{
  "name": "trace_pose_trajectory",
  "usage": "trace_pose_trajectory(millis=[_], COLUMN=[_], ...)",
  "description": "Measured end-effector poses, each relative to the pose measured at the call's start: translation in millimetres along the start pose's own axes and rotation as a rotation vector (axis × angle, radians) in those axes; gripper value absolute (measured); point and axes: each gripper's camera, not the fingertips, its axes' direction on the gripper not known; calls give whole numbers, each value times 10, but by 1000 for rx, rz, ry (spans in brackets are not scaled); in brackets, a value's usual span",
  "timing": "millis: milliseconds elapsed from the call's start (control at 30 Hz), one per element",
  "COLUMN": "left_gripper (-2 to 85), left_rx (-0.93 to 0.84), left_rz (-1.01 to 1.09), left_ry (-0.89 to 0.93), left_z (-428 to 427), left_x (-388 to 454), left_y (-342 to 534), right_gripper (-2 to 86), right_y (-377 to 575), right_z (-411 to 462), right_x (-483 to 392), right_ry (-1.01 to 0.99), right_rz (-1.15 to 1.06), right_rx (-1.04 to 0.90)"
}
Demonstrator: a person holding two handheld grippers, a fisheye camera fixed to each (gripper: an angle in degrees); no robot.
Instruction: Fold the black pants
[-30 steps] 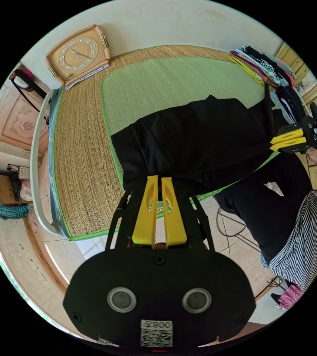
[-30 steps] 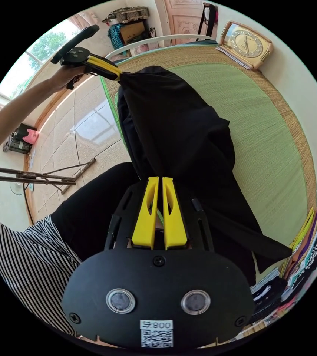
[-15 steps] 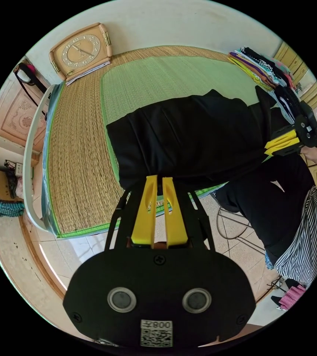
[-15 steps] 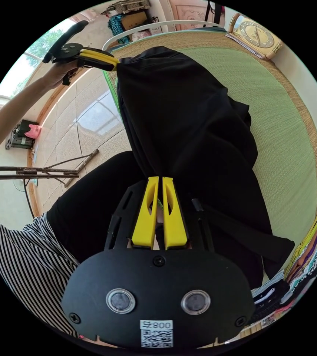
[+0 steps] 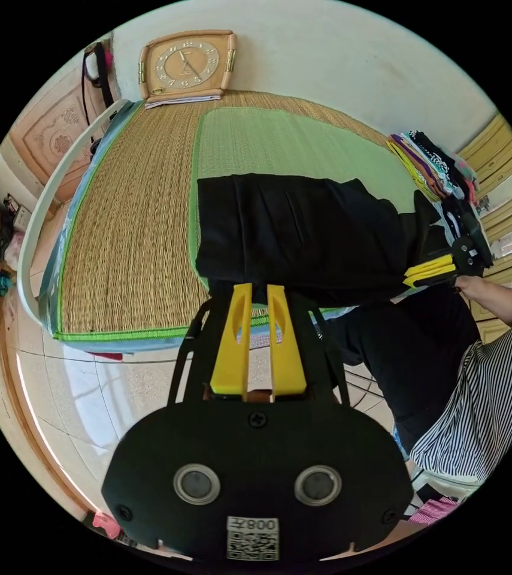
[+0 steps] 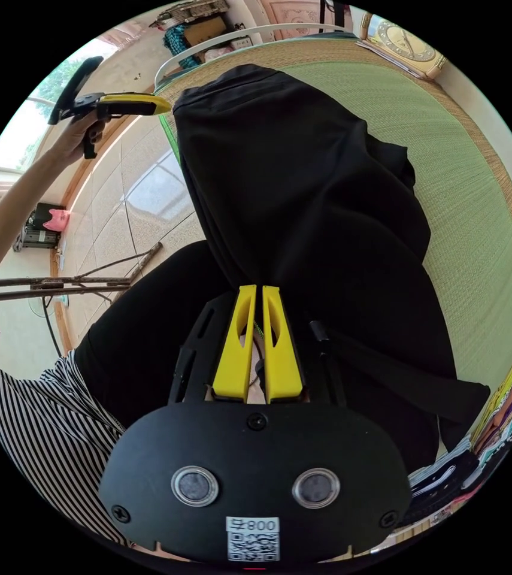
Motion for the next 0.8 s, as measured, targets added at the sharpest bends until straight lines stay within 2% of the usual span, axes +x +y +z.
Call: trace_pose_trajectory(millis=[233,467,567,700,800], left_gripper=[12,19,26,57,71], left_rx=[173,203,174,283,297], left_rz=[-99,-139,-176,-384,-535], left_ry=[202,265,244,243,256], left_z=[169,575,745,791,926], left_x=[-122,-48,-61,-242,-377], left_y=[625,916,1078,1429,1599], right_gripper=[17,17,18,18,18], right_y=[92,341,389,400,441], right_z=[58,-135,-29,150,142], right_x=[38,78,163,272,347], right_ry=[-1,-5,-28,-41,-57], right_rz=[-6,-15,3,33,35], right_rx=[16,107,84,50,57])
